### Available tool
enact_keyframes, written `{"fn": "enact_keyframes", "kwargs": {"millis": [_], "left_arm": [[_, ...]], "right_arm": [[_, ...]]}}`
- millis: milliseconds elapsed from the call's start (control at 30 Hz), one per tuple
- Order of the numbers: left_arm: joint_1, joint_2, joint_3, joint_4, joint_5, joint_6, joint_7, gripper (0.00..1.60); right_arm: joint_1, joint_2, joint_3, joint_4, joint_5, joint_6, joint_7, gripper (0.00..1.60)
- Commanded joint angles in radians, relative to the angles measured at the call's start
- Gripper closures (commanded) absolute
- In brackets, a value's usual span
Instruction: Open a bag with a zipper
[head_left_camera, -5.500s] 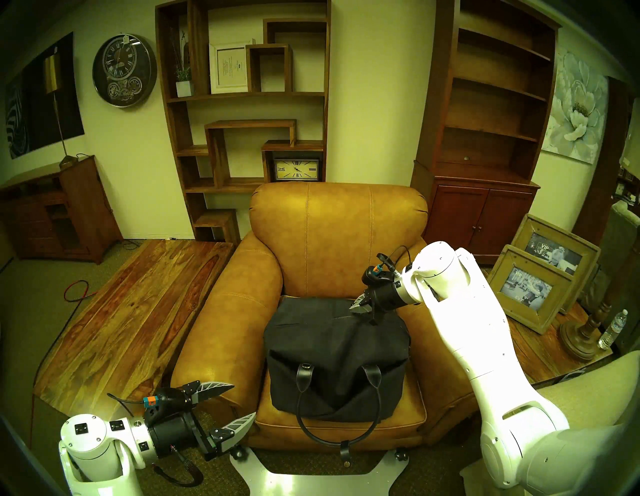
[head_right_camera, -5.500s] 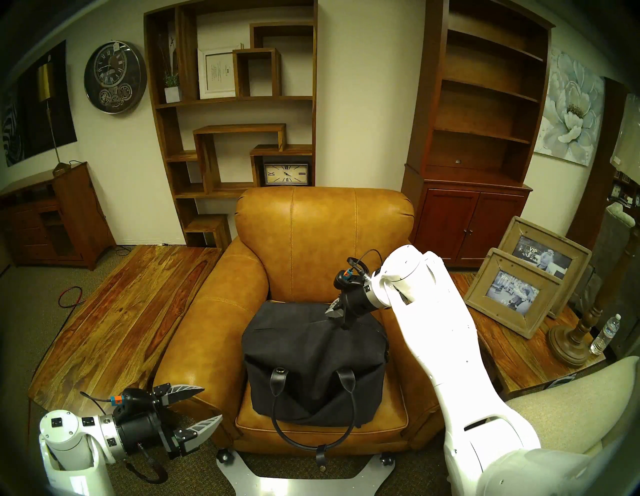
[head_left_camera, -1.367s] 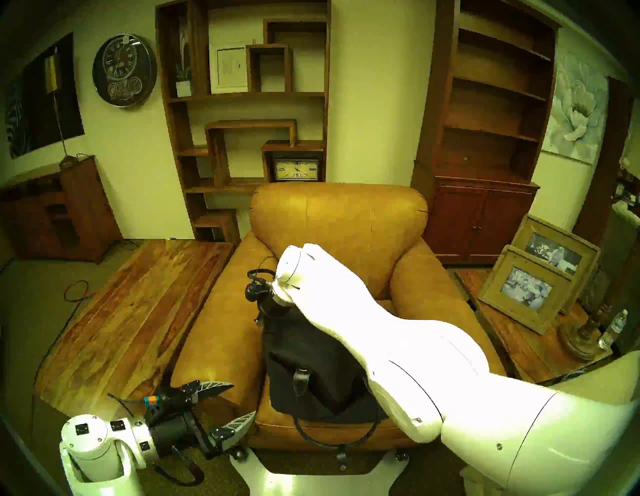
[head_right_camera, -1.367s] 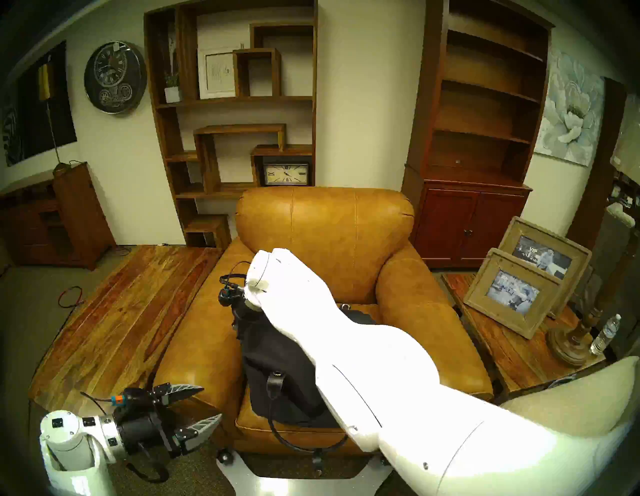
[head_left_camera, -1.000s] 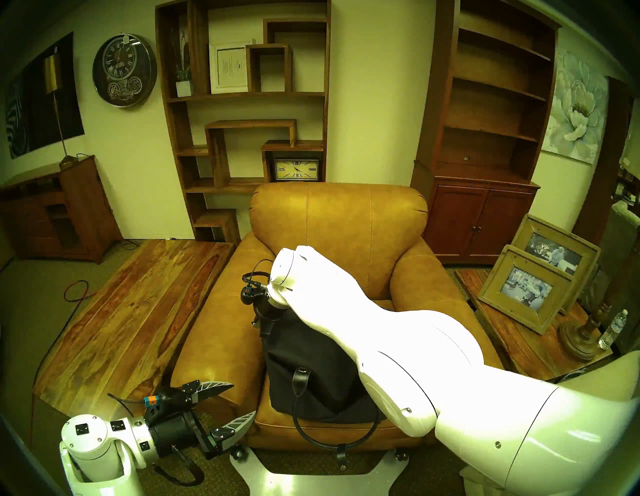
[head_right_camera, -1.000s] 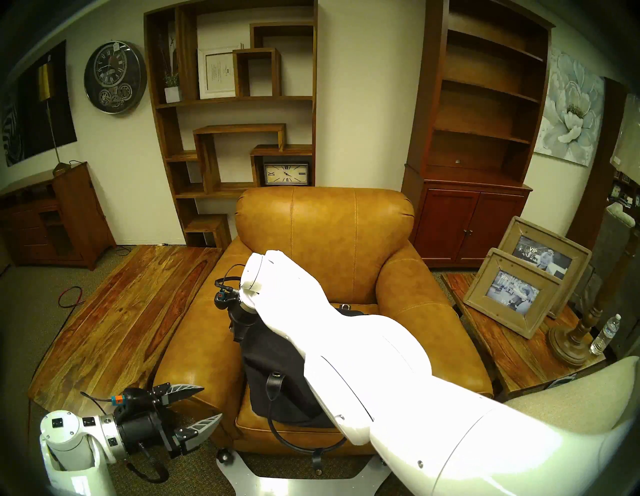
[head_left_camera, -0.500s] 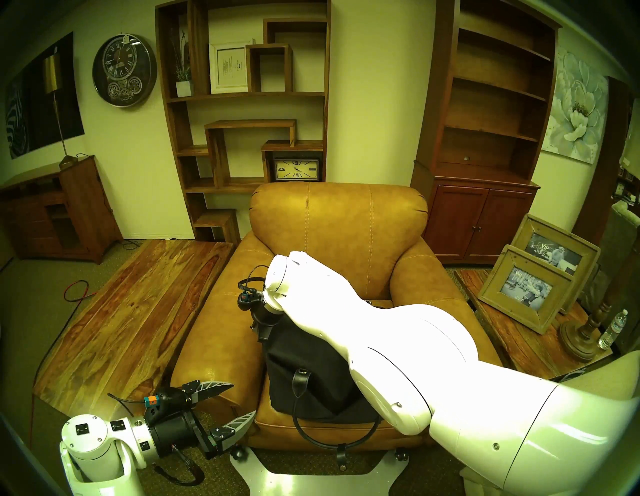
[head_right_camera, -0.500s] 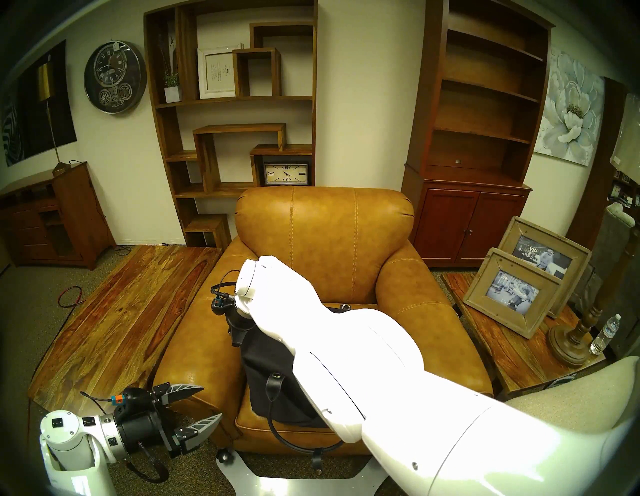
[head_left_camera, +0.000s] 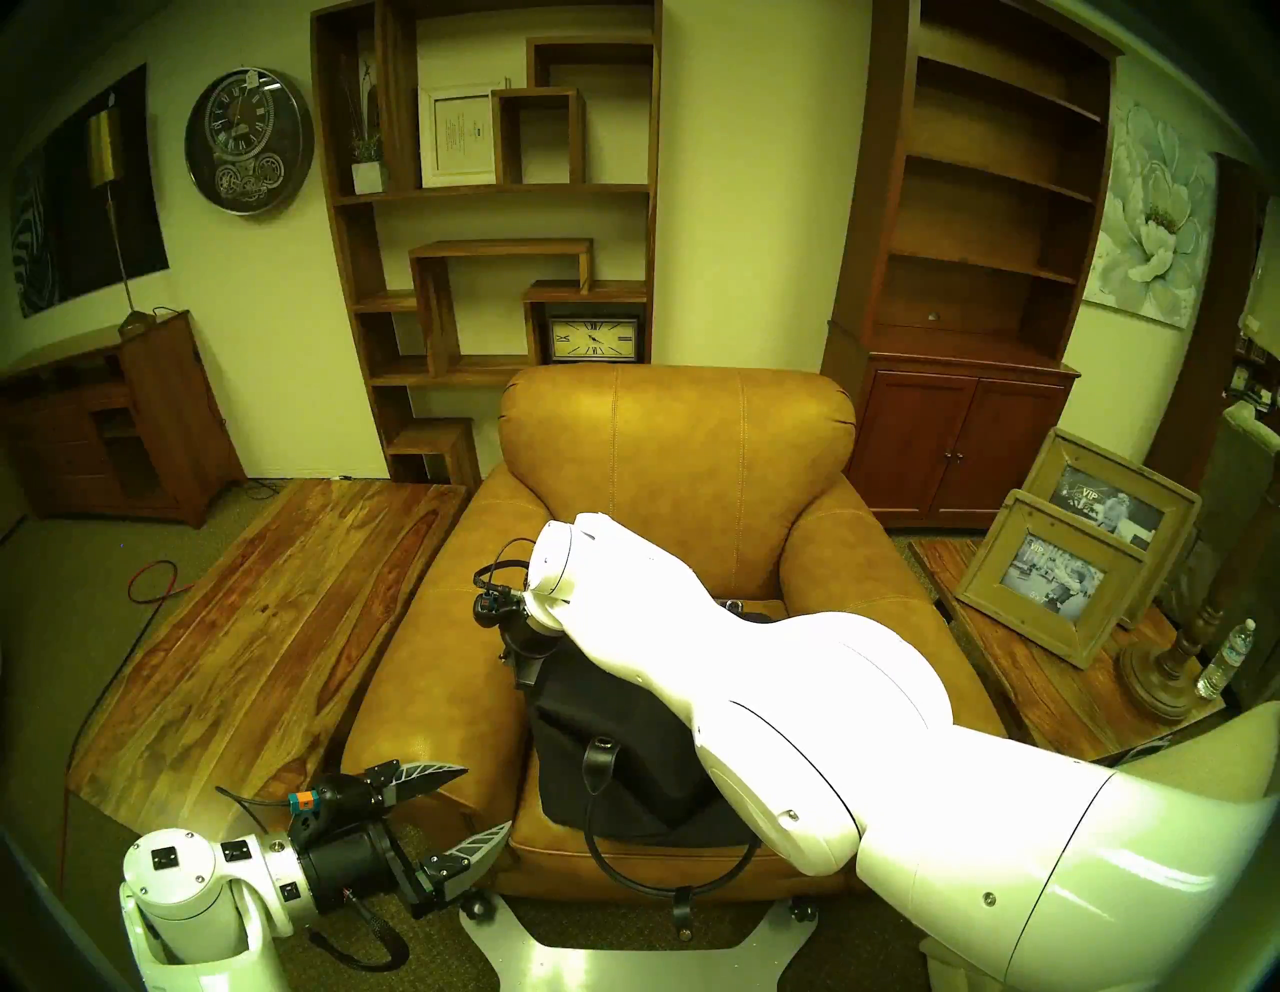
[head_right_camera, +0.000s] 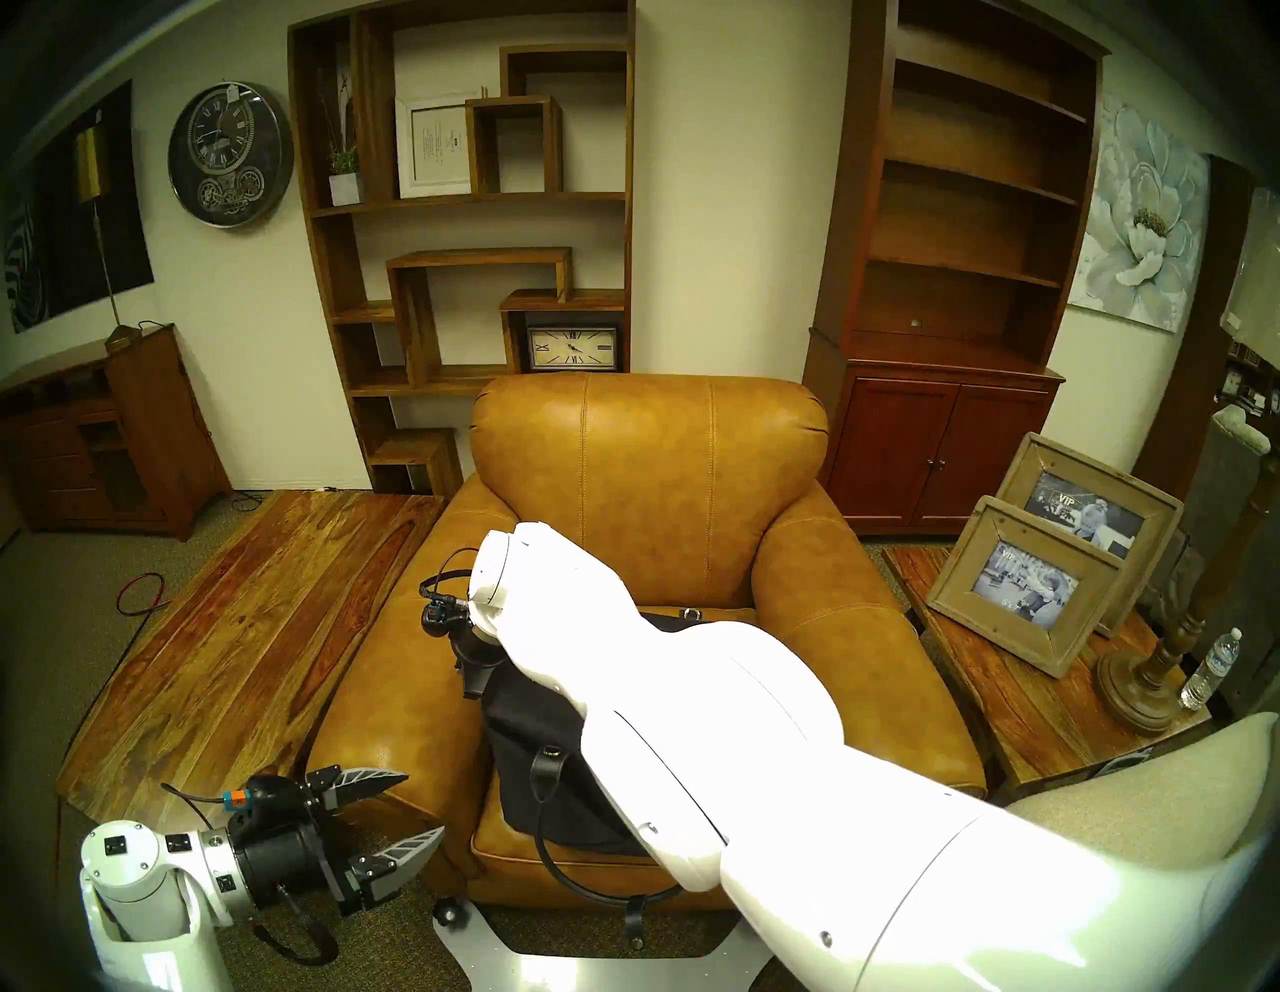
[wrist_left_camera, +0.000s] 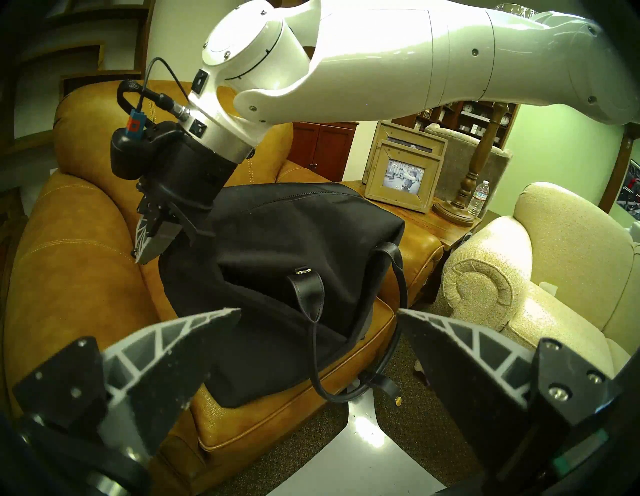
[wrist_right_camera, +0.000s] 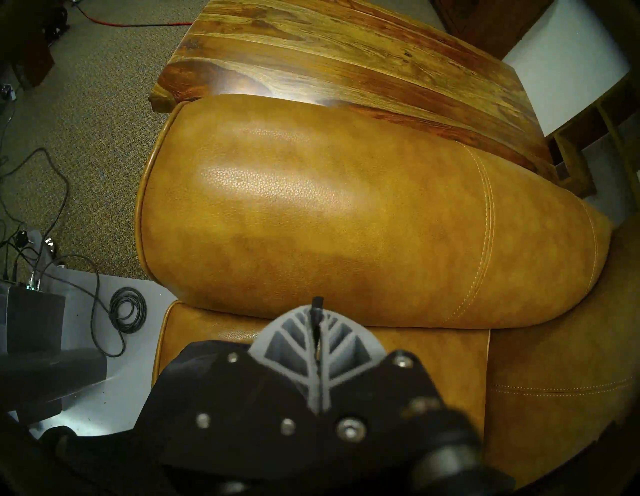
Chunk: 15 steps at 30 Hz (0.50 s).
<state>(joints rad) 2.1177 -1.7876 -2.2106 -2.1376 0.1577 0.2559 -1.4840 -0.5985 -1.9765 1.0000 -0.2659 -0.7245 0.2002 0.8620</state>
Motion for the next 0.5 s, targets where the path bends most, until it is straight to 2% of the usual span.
{"fn": "enact_keyframes", "kwargs": {"millis": [0, 300, 467], "left_arm": [[0.000, 0.002, 0.002, -0.010, -0.003, -0.001, 0.000, 0.00], [-0.001, 0.001, 0.002, -0.009, -0.002, -0.002, 0.000, 0.00], [-0.001, 0.000, 0.001, -0.010, -0.001, -0.002, 0.000, 0.00]], "right_arm": [[-0.013, -0.031, -0.004, -0.014, 0.015, -0.029, -0.028, 1.60], [-0.036, -0.031, -0.017, -0.015, 0.019, -0.047, -0.045, 1.60], [-0.022, -0.031, -0.016, -0.008, 0.019, -0.049, -0.057, 1.60]]}}
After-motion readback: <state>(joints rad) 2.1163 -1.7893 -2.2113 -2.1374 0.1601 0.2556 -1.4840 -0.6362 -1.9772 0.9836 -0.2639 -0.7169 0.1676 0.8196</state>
